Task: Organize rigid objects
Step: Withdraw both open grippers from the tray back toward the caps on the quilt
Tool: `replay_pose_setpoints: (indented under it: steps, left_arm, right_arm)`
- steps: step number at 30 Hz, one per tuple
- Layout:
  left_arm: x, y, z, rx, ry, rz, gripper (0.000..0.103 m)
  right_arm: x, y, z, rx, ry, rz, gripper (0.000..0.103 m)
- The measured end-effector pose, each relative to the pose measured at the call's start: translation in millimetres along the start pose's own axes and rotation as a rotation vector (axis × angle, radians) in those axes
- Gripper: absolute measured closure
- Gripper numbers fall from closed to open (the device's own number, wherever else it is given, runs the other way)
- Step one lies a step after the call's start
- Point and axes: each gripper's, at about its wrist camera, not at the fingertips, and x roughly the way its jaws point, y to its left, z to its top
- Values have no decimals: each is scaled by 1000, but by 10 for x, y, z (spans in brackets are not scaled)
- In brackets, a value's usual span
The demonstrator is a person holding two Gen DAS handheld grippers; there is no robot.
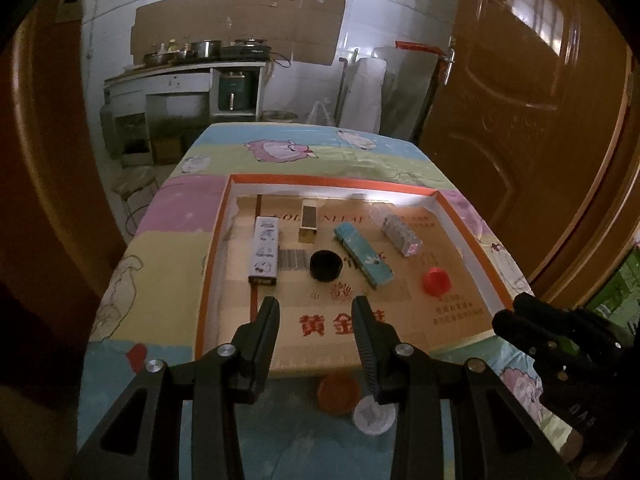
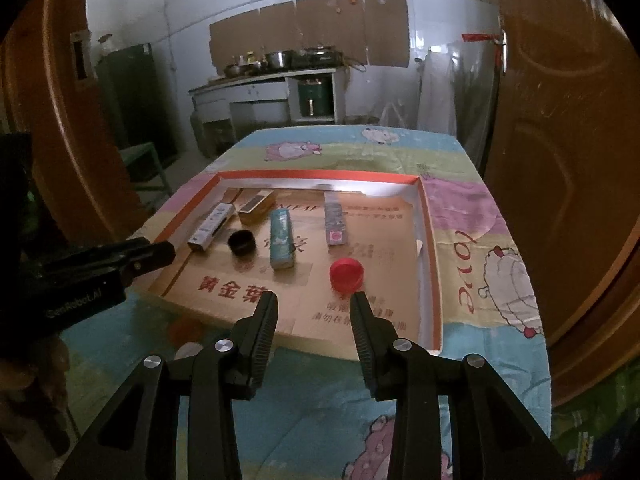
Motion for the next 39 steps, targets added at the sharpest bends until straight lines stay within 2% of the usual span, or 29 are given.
replay_pose_setpoints:
  steps: [18,24,34,36,37,39]
  left_arm:
    - [-432,29,-317,7,-16,12,66]
    - [-584,21,-427,17,-30,44,66]
    - [-758,84,-632,-1,-31,46,66]
    - [-794,105,-675,-6,-33,47,66]
    - [-812,119,-694,-10,-34,47,66]
    - [-842,148,-724,-16,-36,48,66]
  right_arm:
    - [-401,299,-295,-29,3,24,64]
    - [-505,419,-415,-36,12,47,64]
    - [-593,634,-625,-58,44,93,64]
    - [-604,690,-691,-61,57,116,61]
    - [-606,733,-736,-66,67,134,55]
    - [-597,810,-813,-78,82,164,54]
